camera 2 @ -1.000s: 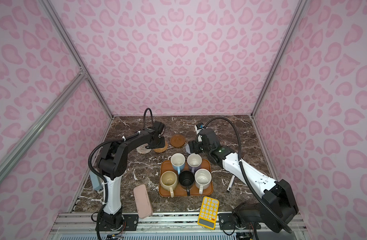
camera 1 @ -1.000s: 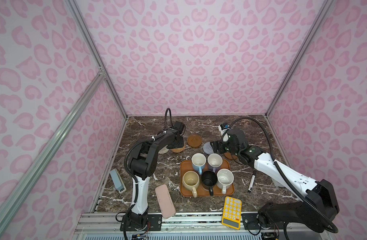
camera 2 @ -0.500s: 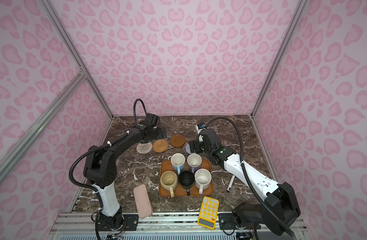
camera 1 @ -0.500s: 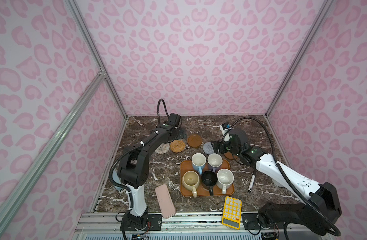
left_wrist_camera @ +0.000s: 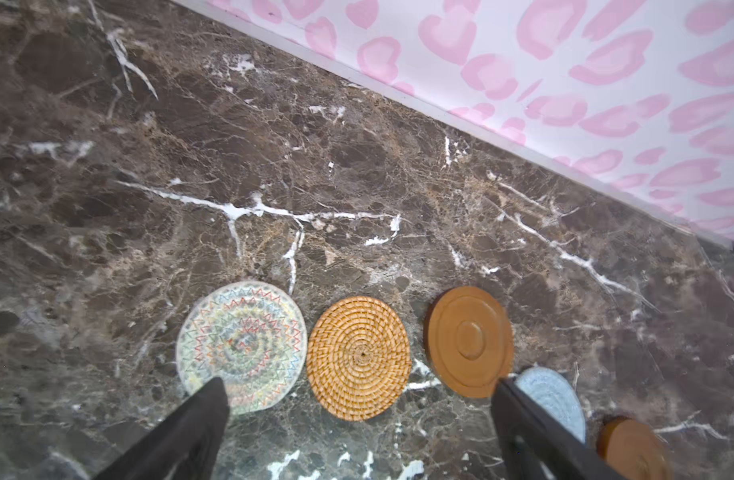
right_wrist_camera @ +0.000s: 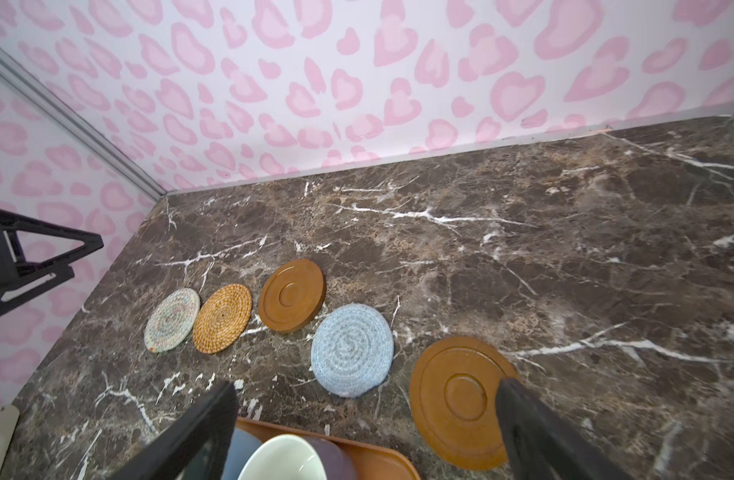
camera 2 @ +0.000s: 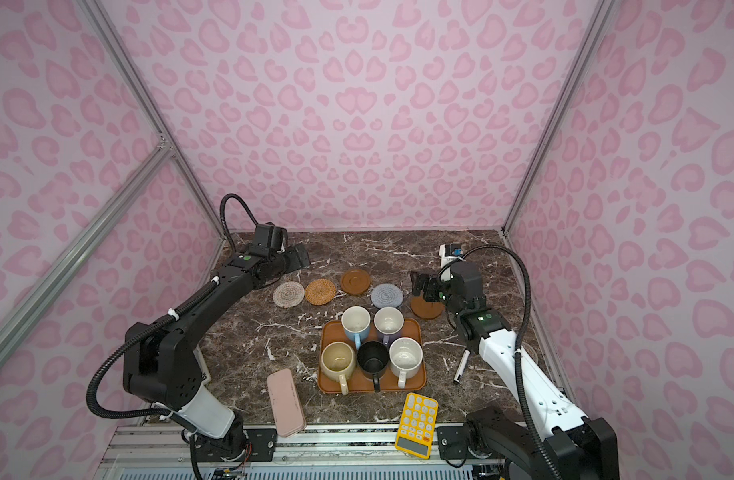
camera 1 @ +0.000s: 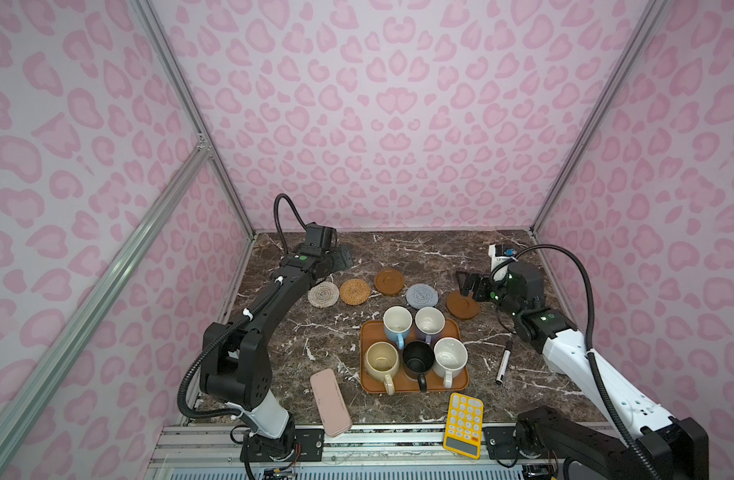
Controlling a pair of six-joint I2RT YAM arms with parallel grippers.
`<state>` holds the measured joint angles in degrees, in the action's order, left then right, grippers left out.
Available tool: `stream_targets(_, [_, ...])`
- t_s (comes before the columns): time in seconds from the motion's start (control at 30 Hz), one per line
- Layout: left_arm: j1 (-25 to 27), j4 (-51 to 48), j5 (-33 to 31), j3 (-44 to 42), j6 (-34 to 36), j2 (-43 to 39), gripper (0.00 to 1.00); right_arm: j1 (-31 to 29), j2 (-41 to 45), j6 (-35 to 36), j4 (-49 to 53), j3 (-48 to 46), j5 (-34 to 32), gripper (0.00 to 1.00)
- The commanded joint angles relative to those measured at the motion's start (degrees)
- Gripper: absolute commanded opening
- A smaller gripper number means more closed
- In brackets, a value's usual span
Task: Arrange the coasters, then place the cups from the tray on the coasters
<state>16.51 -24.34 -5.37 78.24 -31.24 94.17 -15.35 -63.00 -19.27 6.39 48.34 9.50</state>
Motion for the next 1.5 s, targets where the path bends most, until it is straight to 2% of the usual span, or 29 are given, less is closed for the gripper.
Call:
stream_targets(0.0, [0.1, 2.6, 2.8, 0.4, 0.7, -0.4, 0.97, 1.2, -1.0, 1.7, 4.1, 1.8, 0.4, 0.98])
stream_targets(0.17, [2.6, -0.7, 4.7, 5.0, 2.9, 4.4, 0.97, 1.2, -3.6, 2.5, 7.5, 4.5, -2.2, 0.98])
stream_targets(0.33, [6.2, -5.5, 4.7, 11.8, 5.5, 11.7, 0.97, 1.2, -7.1, 2.4, 7.5, 6.4, 0.0, 0.98])
stream_targets(0.63, [8.8, -15.0, 3.8, 27.2, 7.6, 27.1, 1.00, 0.8, -12.1, 1.4, 9.2, 9.3, 1.2, 0.98])
stream_targets(0.83, [9.4, -20.0, 1.5, 36.6, 9.4, 36.0, 0.92, 0.7, -13.8, 0.9, 9.1, 9.3, 2.2, 0.97])
stream_targets(1.13, [10.2, -24.6, -0.8, 44.9, 12.1, 43.5, 0.83, 0.5, -15.4, 0.7, 9.6, 9.3, 3.2, 0.95])
stream_targets(1.47, [11.0, -25.7, -1.7, 46.3, 12.8, 46.2, 0.67, 0.5, -15.6, 0.5, 9.9, 8.8, 4.1, 0.94])
